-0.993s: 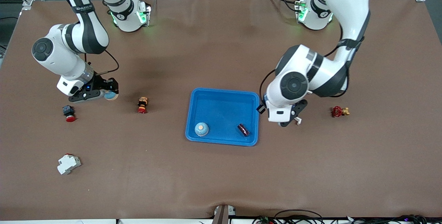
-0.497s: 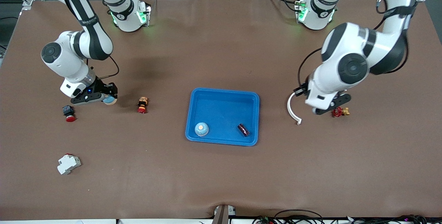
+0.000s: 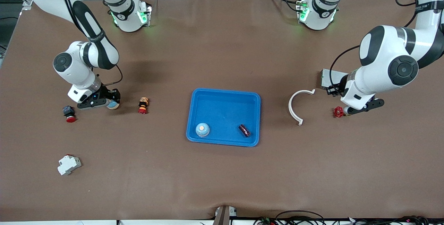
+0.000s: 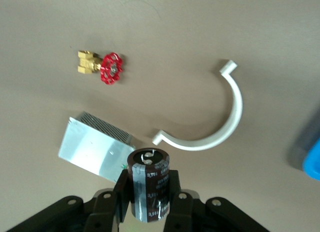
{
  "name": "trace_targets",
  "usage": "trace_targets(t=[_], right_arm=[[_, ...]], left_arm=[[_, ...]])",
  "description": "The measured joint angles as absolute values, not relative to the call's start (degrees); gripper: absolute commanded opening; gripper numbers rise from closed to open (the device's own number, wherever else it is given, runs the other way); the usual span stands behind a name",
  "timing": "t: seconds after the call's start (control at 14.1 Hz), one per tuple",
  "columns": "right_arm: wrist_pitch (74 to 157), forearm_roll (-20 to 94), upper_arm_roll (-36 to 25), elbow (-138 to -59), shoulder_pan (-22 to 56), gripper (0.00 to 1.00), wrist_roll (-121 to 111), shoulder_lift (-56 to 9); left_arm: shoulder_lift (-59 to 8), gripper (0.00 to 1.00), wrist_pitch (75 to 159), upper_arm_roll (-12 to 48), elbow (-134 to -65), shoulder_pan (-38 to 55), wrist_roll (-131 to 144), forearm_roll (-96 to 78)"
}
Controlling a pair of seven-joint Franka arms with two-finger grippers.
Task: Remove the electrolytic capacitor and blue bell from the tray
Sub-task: 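Place the bell with the right gripper while the left gripper carries the capacitor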
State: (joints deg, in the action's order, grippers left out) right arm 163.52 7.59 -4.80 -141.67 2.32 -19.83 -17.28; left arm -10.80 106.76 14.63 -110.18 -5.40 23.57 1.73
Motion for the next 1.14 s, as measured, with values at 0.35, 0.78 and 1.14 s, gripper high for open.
trace_targets(t=[0.35,0.78,1.14], right_arm=[[165.9,7.8,-4.7,-141.6,2.2,0.85,-19.8,-18.5],[167.2,7.8,-4.1,-140.6,2.3,1.0,-19.8,-18.9],[153.1,8.2,-3.2,-132.8,9.3,1.0,-9.8,-15.0]], left_arm=[[-16.8,0.01,118.7,14.8,-114.1,-5.6,22.7,8.0],[-24.5,0.0,126.3,14.8,-114.1,-5.4,22.7,11.0],[-27.0,0.02,127.6,14.6,-114.0,-5.7,22.7,15.5]])
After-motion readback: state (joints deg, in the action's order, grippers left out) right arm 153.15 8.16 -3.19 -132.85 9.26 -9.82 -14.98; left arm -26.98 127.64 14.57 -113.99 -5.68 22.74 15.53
